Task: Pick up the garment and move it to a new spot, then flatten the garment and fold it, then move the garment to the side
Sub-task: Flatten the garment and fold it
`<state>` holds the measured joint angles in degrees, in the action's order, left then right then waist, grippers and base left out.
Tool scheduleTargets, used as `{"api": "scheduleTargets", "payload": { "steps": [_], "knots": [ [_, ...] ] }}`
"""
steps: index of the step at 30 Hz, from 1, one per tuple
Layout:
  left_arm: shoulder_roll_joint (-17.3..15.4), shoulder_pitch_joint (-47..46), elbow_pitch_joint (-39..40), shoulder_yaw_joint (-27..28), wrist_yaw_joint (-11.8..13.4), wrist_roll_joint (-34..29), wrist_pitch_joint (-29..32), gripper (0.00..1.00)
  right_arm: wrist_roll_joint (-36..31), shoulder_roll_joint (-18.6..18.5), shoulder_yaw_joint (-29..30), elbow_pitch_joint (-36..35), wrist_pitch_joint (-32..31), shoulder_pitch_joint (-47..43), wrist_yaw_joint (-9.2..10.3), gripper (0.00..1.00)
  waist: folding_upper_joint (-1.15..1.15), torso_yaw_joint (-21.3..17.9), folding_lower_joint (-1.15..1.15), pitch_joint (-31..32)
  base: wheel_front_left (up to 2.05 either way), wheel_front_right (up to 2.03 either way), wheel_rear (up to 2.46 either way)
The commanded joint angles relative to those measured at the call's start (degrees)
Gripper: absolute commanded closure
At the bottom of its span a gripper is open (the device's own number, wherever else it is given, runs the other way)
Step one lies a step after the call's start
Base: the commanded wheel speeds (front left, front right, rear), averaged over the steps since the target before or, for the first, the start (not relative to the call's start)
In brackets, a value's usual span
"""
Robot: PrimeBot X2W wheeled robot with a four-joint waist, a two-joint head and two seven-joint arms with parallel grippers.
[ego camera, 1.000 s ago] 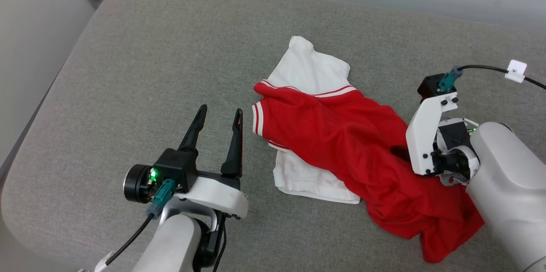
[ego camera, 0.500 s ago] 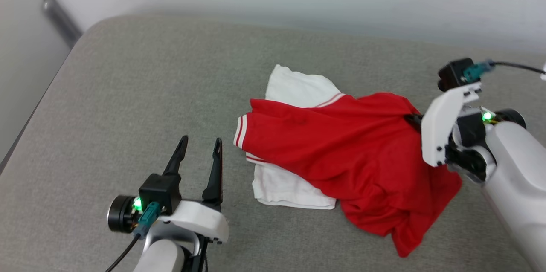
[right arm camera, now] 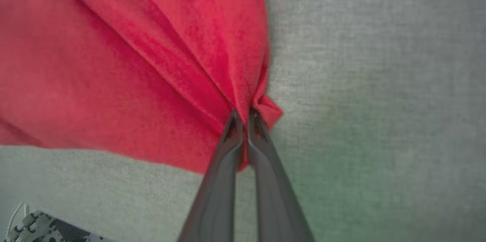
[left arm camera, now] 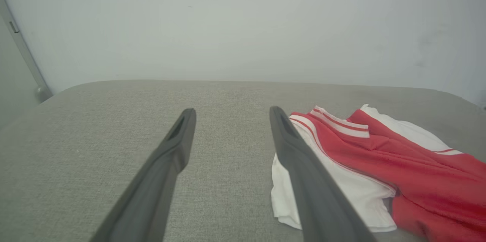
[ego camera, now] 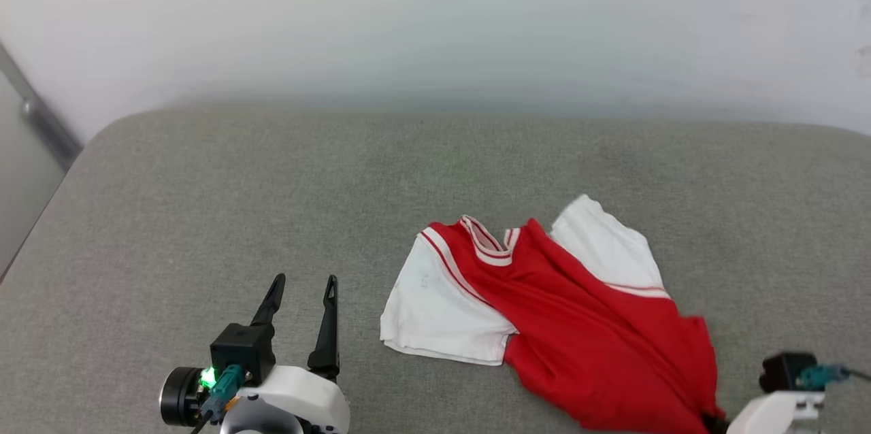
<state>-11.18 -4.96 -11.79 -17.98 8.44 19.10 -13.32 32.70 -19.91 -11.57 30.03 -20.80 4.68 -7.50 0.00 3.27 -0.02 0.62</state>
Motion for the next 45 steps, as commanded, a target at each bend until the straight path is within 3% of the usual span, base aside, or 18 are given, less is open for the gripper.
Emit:
{"api": "scheduleTargets", "payload": {
  "steps": [1, 3, 4, 5, 6, 9, 18, 27, 31, 39, 45],
  "knots": [
    [-0.30, 0.45, 0.20, 0.06, 0.16, 0.30, -0.01, 0.00, -1.23, 1.11, -0.30, 0.51, -1.23, -2.66, 0.01, 1.00, 0.00, -0.44, 0.02, 0.40, 0.00, 0.00, 0.00],
    [-0.45, 0.93, 0.45, -0.04, 0.16, 0.26, 0.33, 0.00, -2.54, 4.69, 2.06, -2.21, -3.46, -8.42, 0.01, 1.00, 0.00, -0.54, 0.02, 0.57, 0.00, 0.00, 0.00],
    [-0.48, 1.23, 0.76, -0.17, 0.42, 0.27, 0.57, 0.00, -4.41, 7.73, 3.68, -5.35, -5.44, -12.71, 0.01, 0.61, 0.00, -0.65, 0.02, 0.74, 0.00, 0.00, 0.00],
    [-0.48, 1.23, 0.76, -0.17, 0.42, 0.27, 0.57, 0.00, -4.41, 7.73, 3.68, -5.35, -5.44, -12.71, 0.01, 0.61, 0.00, -0.65, 0.02, 0.74, 0.00, 0.00, 0.00],
    [-0.62, 1.32, 0.85, -0.19, 0.55, 0.31, 0.77, 0.00, -5.30, 9.05, 4.46, -6.95, -6.14, -14.16, 0.01, 0.00, 0.00, -0.72, 0.02, 0.82, 0.00, 0.00, 0.00],
    [-0.91, 1.58, 1.17, -0.23, 0.69, 0.49, 1.04, 0.00, -8.93, 11.37, 7.63, -12.87, -5.38, -15.82, 0.01, 0.00, 0.00, -0.84, 0.02, 0.99, 0.00, 0.00, 0.00],
    [-1.95, 2.58, 1.98, 0.04, 1.76, 0.63, 1.97, 0.00, -16.86, 14.96, 15.82, -28.01, 10.99, -13.70, 0.01, 0.00, 0.00, -1.28, 0.02, 1.60, 0.00, 0.00, 0.00],
    [-3.46, 2.59, 2.89, 0.46, 2.16, 1.15, 4.38, 0.00, -20.87, 15.86, 14.01, -33.64, 18.03, -10.70, 0.01, 0.00, 0.00, -2.48, 0.02, 1.80, 0.00, 0.00, 0.00],
    [-4.70, -1.09, 2.33, -1.19, 0.22, 1.09, 9.54, 0.00, -21.68, 15.98, 13.39, -34.62, 17.72, -9.12, 0.01, 0.00, 0.00, -2.97, 0.02, 0.66, 0.00, 0.00, 0.00],
    [-6.62, -9.78, -1.34, -6.44, -7.35, 4.79, 30.34, 0.00, -22.36, 16.35, 13.24, -36.91, 16.80, -7.87, 0.01, 0.00, 0.00, -4.46, 0.02, -3.61, 0.00, 0.00, 0.00],
    [-6.88, -14.58, -4.65, -9.56, -11.69, 7.28, 41.11, 0.00, -22.62, 16.59, 12.19, -37.63, 16.65, -6.12, 0.01, 0.00, 0.00, -5.88, 0.02, -7.64, 0.00, 0.00, 0.00]
  ]
}}
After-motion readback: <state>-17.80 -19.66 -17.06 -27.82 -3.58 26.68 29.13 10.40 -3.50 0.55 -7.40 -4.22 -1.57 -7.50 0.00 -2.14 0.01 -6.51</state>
